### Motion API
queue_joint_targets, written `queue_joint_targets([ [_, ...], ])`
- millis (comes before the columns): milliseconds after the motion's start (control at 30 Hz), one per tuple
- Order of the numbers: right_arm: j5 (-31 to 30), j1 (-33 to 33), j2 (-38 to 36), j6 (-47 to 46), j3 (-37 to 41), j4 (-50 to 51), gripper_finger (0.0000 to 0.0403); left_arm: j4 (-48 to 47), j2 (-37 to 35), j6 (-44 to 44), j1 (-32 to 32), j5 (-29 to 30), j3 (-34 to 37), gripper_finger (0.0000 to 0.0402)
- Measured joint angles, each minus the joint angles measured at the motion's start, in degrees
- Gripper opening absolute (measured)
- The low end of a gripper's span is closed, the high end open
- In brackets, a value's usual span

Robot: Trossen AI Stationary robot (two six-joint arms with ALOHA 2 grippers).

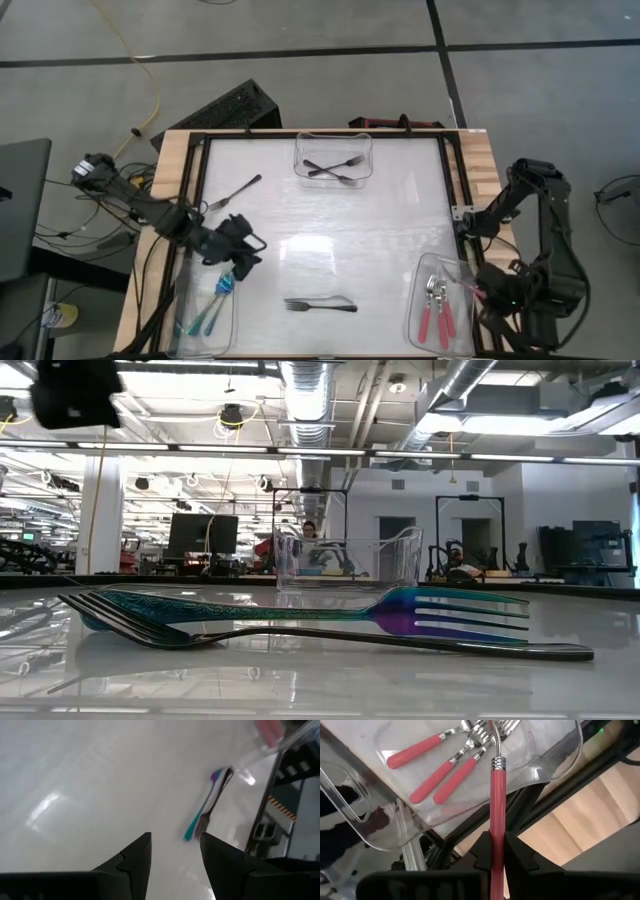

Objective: Sort silverware by color (type)
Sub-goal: Put the pink fork into the bottom right transparent bin, then adjust the bottom right transparent bin

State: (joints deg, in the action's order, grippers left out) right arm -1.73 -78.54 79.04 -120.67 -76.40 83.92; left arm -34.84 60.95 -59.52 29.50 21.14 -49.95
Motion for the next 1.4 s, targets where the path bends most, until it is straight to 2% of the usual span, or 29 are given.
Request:
queue_joint_targets([
  [100, 0.66, 3.09, -0.02, -0.17, 0.0, 0.05, 0.0048, 2.91, 0.0, 2.61, -2.68, -0.96, 0.0, 0.0153],
  [267, 5.13, 10.32, -0.02, -2.25, 0.0, -0.61, 0.0054, 6.99, 0.0, 5.2, -5.86, -4.77, 0.0, 0.0153],
  [333, 5.21, 12.7, -0.02, -2.04, 0.0, -1.54, 0.0079, 7.91, 0.0, 5.57, -6.5, -5.99, 0.0, 0.0153],
  [467, 6.63, 16.78, -0.02, 1.06, 0.0, -3.69, 0.0157, 8.36, 0.02, 5.61, -6.52, -7.94, 0.0, 0.0153],
  [600, 6.9, 19.94, -0.13, 7.56, 0.0, -7.3, 0.0233, 8.42, 0.02, 5.43, -5.87, -8.9, 0.0, 0.0153],
  [667, 6.9, 21.0, -0.36, 9.93, -0.02, -7.22, 0.0258, 8.42, 0.02, 5.58, -5.46, -8.89, 0.0, 0.0153],
  [767, 6.79, 21.76, -0.41, 9.88, -0.02, -2.2, 0.027, 8.38, 0.02, 6.46, -5.01, -8.89, 0.0, 0.0153],
  [867, 6.87, 22.61, -0.73, 13.82, 1.85, 0.67, 0.0251, 8.38, 0.02, 8.11, -5.01, -8.71, 0.0, 0.0153],
  [933, 7.65, 24.19, -0.84, 18.72, 4.46, -2.72, 0.0216, 8.38, 0.02, 9.07, -5.02, -8.38, 0.0, 0.0153],
  [1033, 6.92, 25.77, -0.76, 26.67, 8.07, -10.74, 0.0138, 8.32, 0.02, 9.32, -5.06, -8.33, 0.0, 0.0153],
  [1167, -1.22, 27.34, -0.76, 37.4, 10.14, -24.73, 0.0024, 8.14, 0.02, 9.65, -5.04, -8.23, 0.0, 0.0153],
  [1267, -3.55, 31.26, 0.21, 43.1, 11.12, -29.62, 0.0019, 8.18, 0.02, 10.51, -5.11, -7.58, 0.0, 0.0153],
  [1400, -0.42, 36.13, 4.87, 53.43, 11.32, -35.33, 0.0016, 8.2, 0.02, 10.9, -5.14, -6.53, 0.0, 0.0153],
])
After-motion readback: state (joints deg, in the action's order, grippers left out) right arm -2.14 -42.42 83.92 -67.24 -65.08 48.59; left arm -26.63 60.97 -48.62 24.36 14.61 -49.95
